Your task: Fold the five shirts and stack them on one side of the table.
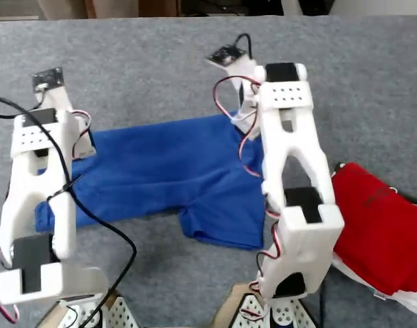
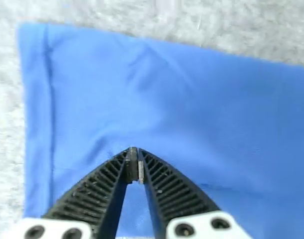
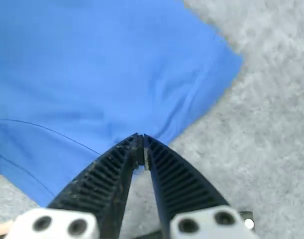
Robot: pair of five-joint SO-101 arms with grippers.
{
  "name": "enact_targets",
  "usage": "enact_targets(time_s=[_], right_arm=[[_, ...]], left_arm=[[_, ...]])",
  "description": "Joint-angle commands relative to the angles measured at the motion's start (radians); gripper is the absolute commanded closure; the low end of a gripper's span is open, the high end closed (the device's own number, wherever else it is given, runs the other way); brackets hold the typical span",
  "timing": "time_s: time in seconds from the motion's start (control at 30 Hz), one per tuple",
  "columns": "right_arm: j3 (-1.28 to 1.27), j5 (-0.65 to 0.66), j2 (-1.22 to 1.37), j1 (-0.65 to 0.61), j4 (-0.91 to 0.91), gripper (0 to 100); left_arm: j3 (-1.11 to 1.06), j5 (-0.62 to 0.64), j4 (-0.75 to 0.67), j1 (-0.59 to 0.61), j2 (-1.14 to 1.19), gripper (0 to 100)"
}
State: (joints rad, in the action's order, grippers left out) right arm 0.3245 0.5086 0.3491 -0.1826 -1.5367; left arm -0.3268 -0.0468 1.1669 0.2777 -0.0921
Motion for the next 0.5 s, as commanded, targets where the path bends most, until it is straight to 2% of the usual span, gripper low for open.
enact_targets(time_s=[0.0, 0.1, 0.2, 0.37, 0.47], right_arm=[[0.016, -0.041, -0.076, -0.084, 0.0, 99.5], [-0.07, -0.074, -0.042, -0.157, 0.066, 99.5], [-0.148, -0.091, 0.007, -0.177, 0.153, 99.5], [-0.196, -0.08, 0.087, -0.087, 0.203, 99.5], [-0.197, -0.028, 0.105, -0.008, 0.198, 99.5]], left_arm=[[0.035, -0.049, -0.002, 0.046, -0.024, 98], [-0.002, -0.068, -0.086, 0.092, 0.036, 98], [-0.017, -0.08, -0.147, 0.153, 0.093, 98], [-0.008, -0.124, -0.163, 0.23, 0.154, 98], [-0.008, -0.15, -0.163, 0.25, 0.17, 98]])
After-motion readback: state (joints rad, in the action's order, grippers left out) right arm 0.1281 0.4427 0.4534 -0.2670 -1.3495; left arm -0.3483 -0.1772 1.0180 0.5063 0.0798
